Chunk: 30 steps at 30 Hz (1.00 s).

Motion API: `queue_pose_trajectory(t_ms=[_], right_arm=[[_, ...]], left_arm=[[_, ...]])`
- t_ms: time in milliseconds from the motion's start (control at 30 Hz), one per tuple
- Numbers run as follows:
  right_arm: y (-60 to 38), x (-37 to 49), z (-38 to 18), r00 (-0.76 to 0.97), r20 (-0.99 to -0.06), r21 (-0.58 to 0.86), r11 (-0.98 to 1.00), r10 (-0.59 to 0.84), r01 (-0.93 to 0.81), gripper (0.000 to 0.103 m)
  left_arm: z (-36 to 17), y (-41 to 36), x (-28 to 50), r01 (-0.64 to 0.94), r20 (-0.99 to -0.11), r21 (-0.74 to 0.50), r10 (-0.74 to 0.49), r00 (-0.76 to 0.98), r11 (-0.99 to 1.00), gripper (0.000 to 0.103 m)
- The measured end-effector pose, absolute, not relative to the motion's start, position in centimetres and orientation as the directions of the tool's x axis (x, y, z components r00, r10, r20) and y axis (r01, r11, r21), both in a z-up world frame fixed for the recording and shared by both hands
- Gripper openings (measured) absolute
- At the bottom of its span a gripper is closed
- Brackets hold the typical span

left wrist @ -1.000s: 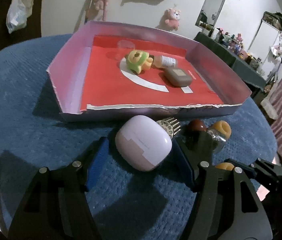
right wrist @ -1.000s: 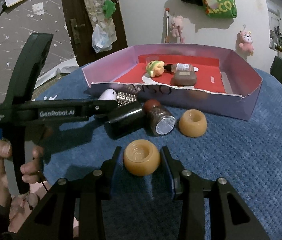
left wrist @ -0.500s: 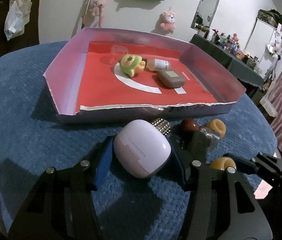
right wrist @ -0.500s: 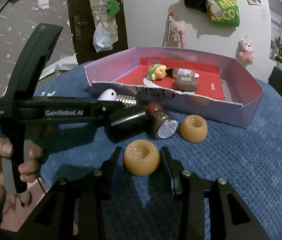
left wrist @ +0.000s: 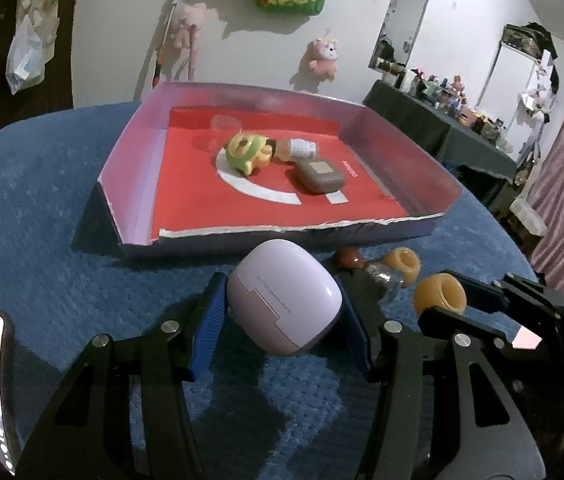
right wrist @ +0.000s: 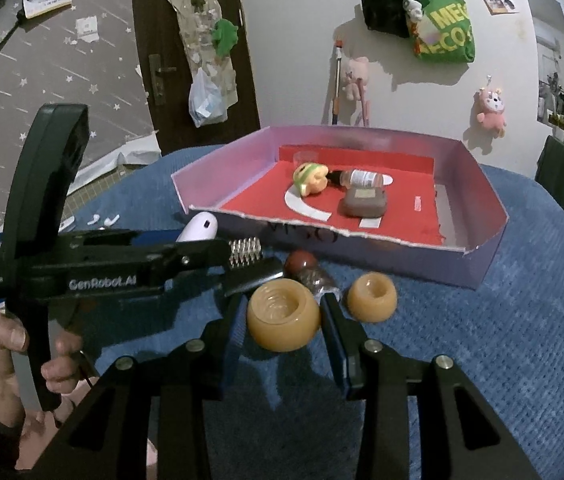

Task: Organize rigid objects
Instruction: 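Carry the lavender case and amber ring with both tools into the pink box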

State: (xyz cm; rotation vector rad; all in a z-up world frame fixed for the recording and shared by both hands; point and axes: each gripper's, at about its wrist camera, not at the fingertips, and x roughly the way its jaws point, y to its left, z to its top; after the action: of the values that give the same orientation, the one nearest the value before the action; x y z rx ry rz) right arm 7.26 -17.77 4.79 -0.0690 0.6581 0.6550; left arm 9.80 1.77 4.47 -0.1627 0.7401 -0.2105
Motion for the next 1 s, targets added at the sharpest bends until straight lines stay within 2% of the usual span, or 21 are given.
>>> queue_pose_trajectory(t_ms=[1000], right_arm=[[-18.0, 12.2, 9.1, 0.588, -0.551, 0.186, 0.774, 0.593, -0.606, 0.040]], left_arm=[[8.2, 1.7, 12.5, 0.192, -0.605, -0.221, -0.288, 0.742, 0.956, 0.052]])
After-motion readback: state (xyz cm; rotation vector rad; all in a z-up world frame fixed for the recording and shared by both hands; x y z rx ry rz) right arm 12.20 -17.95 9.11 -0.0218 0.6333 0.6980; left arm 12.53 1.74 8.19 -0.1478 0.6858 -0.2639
